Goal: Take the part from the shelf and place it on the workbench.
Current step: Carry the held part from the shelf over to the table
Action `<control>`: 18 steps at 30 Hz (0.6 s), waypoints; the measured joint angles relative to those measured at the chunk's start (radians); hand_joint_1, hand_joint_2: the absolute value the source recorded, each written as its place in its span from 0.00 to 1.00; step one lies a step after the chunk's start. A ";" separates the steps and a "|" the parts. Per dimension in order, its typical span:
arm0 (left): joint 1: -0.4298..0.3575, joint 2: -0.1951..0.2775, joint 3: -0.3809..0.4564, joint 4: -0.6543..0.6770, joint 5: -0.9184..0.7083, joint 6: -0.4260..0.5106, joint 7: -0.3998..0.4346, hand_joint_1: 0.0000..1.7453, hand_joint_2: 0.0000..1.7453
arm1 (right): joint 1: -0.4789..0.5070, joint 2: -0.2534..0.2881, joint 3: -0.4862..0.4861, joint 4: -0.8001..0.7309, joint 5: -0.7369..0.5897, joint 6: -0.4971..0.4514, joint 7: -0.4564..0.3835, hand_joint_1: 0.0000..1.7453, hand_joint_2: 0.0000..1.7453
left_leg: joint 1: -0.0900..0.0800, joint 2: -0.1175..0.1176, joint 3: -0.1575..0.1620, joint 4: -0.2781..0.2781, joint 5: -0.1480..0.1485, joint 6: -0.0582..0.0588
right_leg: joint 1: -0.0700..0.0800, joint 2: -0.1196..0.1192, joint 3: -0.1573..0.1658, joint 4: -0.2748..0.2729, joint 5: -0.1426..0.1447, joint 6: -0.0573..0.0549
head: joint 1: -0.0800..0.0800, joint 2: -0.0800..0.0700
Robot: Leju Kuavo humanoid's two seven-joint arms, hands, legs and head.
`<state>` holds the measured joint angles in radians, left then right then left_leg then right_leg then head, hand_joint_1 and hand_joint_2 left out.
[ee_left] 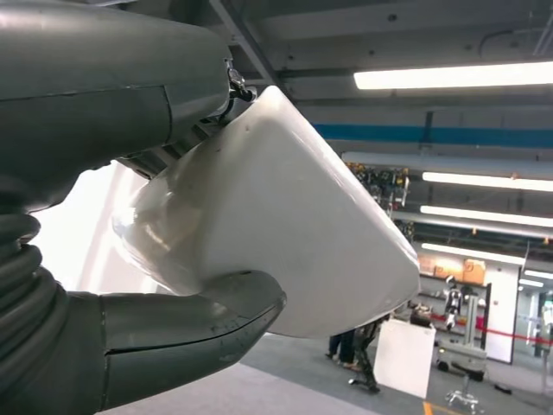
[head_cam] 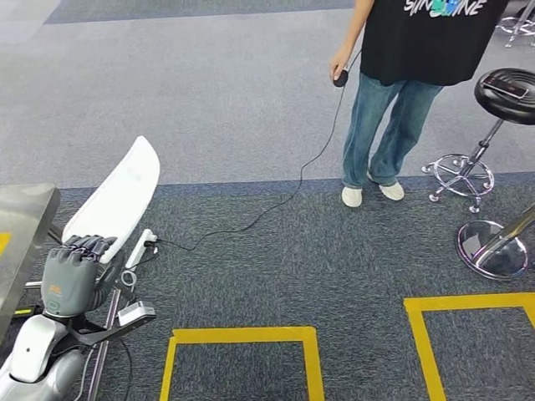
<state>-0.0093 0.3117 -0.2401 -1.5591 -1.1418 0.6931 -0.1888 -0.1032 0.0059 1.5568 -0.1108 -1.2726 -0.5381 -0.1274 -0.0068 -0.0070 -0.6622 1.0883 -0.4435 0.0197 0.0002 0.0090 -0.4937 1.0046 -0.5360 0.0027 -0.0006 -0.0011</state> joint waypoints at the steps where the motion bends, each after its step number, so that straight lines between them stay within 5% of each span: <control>1: -0.001 0.000 0.000 0.000 0.000 0.000 0.000 1.00 1.00 | -0.001 0.000 0.000 0.000 0.000 0.000 0.000 0.00 0.00 | -0.005 0.000 0.014 -0.037 0.015 0.006 | 0.000 0.000 0.002 0.000 -0.007 0.005 | -0.001 0.000; 6: -0.009 0.000 0.001 -0.001 -0.005 0.000 0.000 1.00 1.00 | -0.004 0.002 0.000 0.000 -0.002 0.000 -0.002 0.00 0.00 | -0.009 -0.002 0.048 -0.069 0.014 0.028 | -0.003 -0.004 -0.013 0.061 -0.025 0.033 | 0.001 0.000; 9: -0.017 -0.003 0.000 0.000 -0.010 -0.001 0.000 1.00 1.00 | -0.009 0.002 0.000 0.000 -0.004 -0.001 -0.004 0.00 0.00 | -0.007 -0.001 0.061 -0.073 0.002 0.038 | -0.004 -0.004 -0.124 0.228 -0.086 0.041 | 0.009 0.000; 11: -0.017 -0.006 -0.002 0.000 -0.012 -0.001 0.001 1.00 1.00 | -0.007 0.002 0.000 0.000 -0.007 -0.001 -0.006 0.00 0.00 | -0.006 -0.002 0.071 -0.072 -0.010 0.038 | -0.005 -0.005 -0.185 0.285 -0.098 0.047 | 0.012 0.000; 12: -0.017 -0.007 -0.003 0.000 -0.012 -0.001 0.002 1.00 1.00 | -0.005 0.002 0.000 0.000 -0.008 -0.001 -0.006 0.00 0.00 | -0.006 -0.003 0.079 -0.072 -0.017 0.036 | -0.005 -0.005 -0.192 0.264 -0.072 0.048 | 0.013 0.000; 15: -0.017 -0.008 -0.005 0.000 -0.006 -0.001 0.002 1.00 1.00 | -0.003 0.001 0.000 0.001 -0.012 -0.001 -0.007 0.00 0.00 | -0.004 -0.004 0.106 -0.068 -0.039 0.025 | -0.004 -0.006 -0.145 0.086 0.051 0.045 | 0.014 0.000; 18: -0.018 -0.010 -0.006 0.001 0.012 -0.004 0.002 1.00 1.00 | -0.003 0.000 0.000 0.001 -0.014 -0.002 -0.008 0.00 0.00 | -0.007 -0.004 0.112 -0.062 -0.051 0.014 | -0.001 -0.006 -0.122 0.020 0.070 0.027 | 0.014 0.000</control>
<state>-0.0277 0.3013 -0.2466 -1.5580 -1.1296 0.6889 -0.1869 -0.1064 0.0064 1.5564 -0.1098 -1.2871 -0.5403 -0.1358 -0.0141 -0.0110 -0.5502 1.0261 -0.4948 0.0337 -0.0004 0.0026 -0.6153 1.0247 -0.4659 0.0292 0.0131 -0.0009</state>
